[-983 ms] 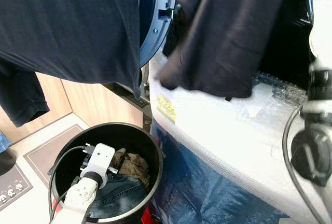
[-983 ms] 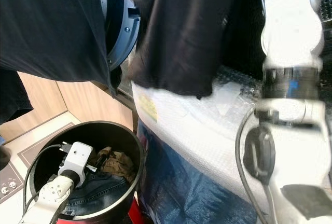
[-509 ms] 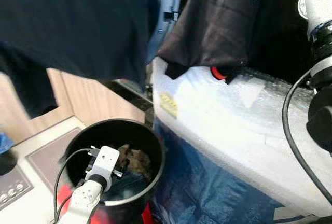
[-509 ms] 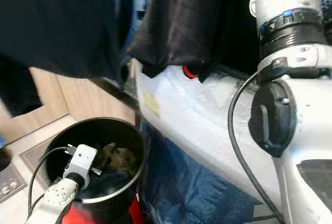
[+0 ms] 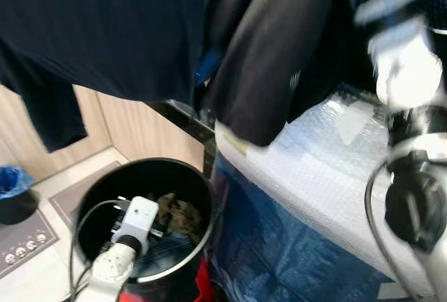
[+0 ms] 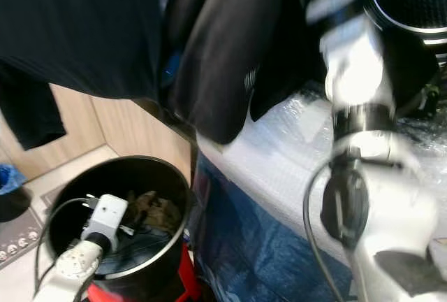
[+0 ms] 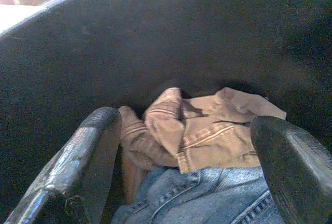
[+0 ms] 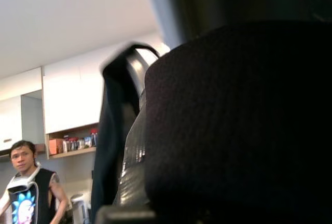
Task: Clothes washing
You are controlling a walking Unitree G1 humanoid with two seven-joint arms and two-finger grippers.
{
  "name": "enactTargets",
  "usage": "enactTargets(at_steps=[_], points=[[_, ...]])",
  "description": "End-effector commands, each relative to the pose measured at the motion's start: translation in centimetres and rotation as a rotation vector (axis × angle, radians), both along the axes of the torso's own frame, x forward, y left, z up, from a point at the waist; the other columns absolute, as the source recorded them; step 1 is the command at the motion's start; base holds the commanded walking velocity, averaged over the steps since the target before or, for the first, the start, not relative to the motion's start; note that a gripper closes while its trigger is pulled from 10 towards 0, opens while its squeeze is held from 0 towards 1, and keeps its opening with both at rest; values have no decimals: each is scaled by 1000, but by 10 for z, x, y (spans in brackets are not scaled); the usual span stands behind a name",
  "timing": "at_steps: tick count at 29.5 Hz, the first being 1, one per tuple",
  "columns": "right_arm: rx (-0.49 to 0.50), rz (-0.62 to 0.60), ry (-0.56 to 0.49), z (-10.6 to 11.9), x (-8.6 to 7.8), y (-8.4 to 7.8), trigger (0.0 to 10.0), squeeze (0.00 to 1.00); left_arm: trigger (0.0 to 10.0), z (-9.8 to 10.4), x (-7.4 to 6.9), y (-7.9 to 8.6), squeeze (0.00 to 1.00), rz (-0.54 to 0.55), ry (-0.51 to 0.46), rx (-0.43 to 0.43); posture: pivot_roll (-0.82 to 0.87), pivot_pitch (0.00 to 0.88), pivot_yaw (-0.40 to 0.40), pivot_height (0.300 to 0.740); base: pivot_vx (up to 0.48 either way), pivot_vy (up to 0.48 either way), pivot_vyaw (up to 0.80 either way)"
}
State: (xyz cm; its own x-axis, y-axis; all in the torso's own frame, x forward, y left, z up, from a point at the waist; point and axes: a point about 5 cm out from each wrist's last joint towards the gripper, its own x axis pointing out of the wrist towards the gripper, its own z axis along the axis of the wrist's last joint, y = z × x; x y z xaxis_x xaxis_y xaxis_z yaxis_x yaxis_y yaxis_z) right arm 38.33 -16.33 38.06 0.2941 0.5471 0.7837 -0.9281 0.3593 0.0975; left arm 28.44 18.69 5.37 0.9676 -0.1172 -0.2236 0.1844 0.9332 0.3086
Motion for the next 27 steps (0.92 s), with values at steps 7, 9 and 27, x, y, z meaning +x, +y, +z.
enactTargets(at_steps=[7,9,27], points=[[17,-126,-69,37,-4,-5,0,0,10000,-3,-5,7,0,8,25,22,180,51,-76,740,0,0,0],[72,-152,-61,45,-5,-14,0,0,10000,-3,-5,7,0,10,26,20,178,48,-77,740,0,0,0],[339,-585,317,85,2,-55,0,0,10000,-3,-4,3,0,-3,32,17,177,33,-76,740,0,0,0]])
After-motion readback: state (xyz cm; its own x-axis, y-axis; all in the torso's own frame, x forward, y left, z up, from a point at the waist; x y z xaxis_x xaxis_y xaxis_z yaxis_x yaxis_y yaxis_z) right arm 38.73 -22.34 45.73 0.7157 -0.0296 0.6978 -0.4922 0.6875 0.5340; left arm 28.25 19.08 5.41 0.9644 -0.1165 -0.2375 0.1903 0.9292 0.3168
